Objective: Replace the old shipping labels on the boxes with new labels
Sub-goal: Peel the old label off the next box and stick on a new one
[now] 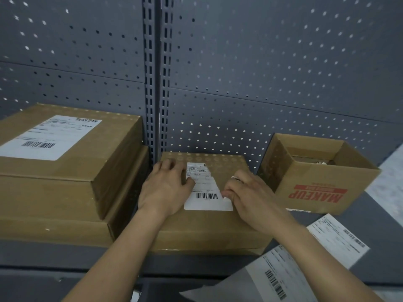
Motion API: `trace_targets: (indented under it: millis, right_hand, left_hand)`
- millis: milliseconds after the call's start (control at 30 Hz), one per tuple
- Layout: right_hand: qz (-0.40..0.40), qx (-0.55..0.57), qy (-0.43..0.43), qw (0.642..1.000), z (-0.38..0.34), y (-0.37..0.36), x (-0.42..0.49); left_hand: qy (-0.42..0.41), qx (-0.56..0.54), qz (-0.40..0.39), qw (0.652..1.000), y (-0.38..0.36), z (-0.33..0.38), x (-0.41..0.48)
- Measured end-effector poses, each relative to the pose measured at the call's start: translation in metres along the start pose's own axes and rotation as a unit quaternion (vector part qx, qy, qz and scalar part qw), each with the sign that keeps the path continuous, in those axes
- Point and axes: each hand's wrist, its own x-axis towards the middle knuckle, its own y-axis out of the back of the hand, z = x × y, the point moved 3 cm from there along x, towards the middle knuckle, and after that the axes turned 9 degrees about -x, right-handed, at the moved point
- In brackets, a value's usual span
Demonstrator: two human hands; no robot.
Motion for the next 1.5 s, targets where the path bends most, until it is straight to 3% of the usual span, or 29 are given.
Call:
trace_targets:
  millis: [267,433,567,633,767,967,1133,1367,1500]
  right_hand:
    - [0.008,0.169,-0.006,0.986,-0.005,0.001,-0.009]
    - [0.034,0.211,0.004,0.977,-0.003,0.000,-0.011]
    - [0.081,0.334,-0.027,0.939,-0.004,0.017,-0.012]
    - [0.039,0.360,-0.045,0.931,-0.004,0.025,-0.009]
    - [-0.043,0.336,-0.057,0.939,0.009,0.020,-0.007]
    - [-0.086,0.248,-0.029,0.964,0.021,0.008,-0.011]
    - [-0.082,0.250,-0.039,0.964,0.021,0.010,-0.012]
    - [-0.134,0.137,0.097,0.977,0.018,0.008,-0.010]
    - [-0.121,0.103,0.143,0.977,0.014,0.009,-0.008]
  left_hand:
    - [0.001,-0.005,-0.003,1.000,0.000,0.000,0.000]
    - [0.001,-0.003,-0.004,1.000,0.000,0.001,0.000]
    - [-0.002,0.003,0.000,1.000,-0.001,0.001,0.000]
    - [-0.002,0.003,0.002,1.000,-0.001,0.001,0.000]
    - [-0.003,0.000,-0.001,1.000,-0.001,0.001,-0.001]
    - [-0.008,-0.004,-0.004,1.000,-0.001,0.000,0.000]
    - [-0.008,-0.006,-0.007,1.000,-0.001,-0.001,0.001]
    - [-0.007,-0.005,-0.008,1.000,0.000,0.001,0.000]
    - [-0.007,-0.008,-0.008,1.000,0.000,0.000,0.000]
